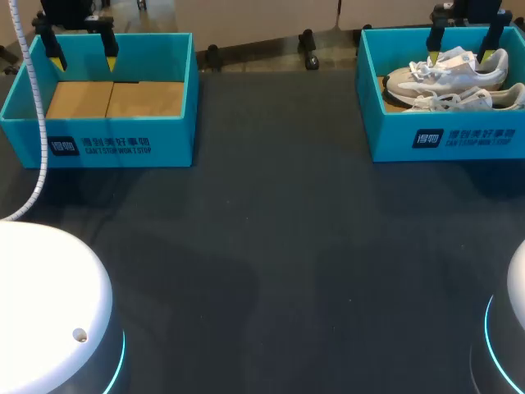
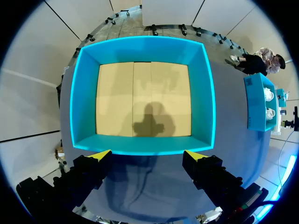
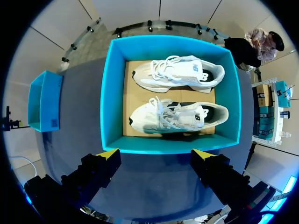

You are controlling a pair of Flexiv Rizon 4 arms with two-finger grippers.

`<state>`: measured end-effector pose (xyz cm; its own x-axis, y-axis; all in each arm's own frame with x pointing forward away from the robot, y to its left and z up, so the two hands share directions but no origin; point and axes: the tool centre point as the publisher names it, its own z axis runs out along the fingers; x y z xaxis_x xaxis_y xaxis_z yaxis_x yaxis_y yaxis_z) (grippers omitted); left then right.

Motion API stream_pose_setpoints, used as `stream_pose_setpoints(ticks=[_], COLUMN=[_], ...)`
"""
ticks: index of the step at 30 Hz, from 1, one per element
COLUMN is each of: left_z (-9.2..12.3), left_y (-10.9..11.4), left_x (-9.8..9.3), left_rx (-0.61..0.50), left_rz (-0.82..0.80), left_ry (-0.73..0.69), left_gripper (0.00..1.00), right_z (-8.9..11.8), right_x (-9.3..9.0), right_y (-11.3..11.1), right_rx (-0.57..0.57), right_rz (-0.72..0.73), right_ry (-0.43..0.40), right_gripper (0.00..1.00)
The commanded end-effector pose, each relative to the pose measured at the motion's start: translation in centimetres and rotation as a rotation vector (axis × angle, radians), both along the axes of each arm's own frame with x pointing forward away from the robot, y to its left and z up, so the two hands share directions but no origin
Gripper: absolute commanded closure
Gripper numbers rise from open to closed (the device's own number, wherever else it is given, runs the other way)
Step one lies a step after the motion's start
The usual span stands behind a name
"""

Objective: Take the shoe out of the shoebox, open the shoe tongue, remove and reinsert the insole, then place the shoe into the shoebox

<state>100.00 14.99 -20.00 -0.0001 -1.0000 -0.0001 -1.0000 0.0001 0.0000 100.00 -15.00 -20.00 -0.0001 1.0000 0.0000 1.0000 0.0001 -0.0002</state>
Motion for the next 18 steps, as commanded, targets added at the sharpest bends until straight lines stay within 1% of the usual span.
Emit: stream_pose_setpoints(ticks=[1,17,18], left_z=[0.0,0.0,0.0], left_y=[0.0,0.0,0.0], left_x=[0.0,0.0,0.0], left_rx=[0.0,0.0,0.0], left_rz=[0.0,0.0,0.0], left_ry=[0.0,0.0,0.0], left_gripper=[0.0,0.0,0.0], right_z=[0.0,0.0,-0.01], right_x=[0.0,0.0,0.02], right_y=[0.0,0.0,-0.06], right_rx=[0.0,0.0,-0.019], right_rz=[0.0,0.0,0.004], right_ry=[0.0,0.0,-0.006], right_gripper=[0.0,0.0,0.0])
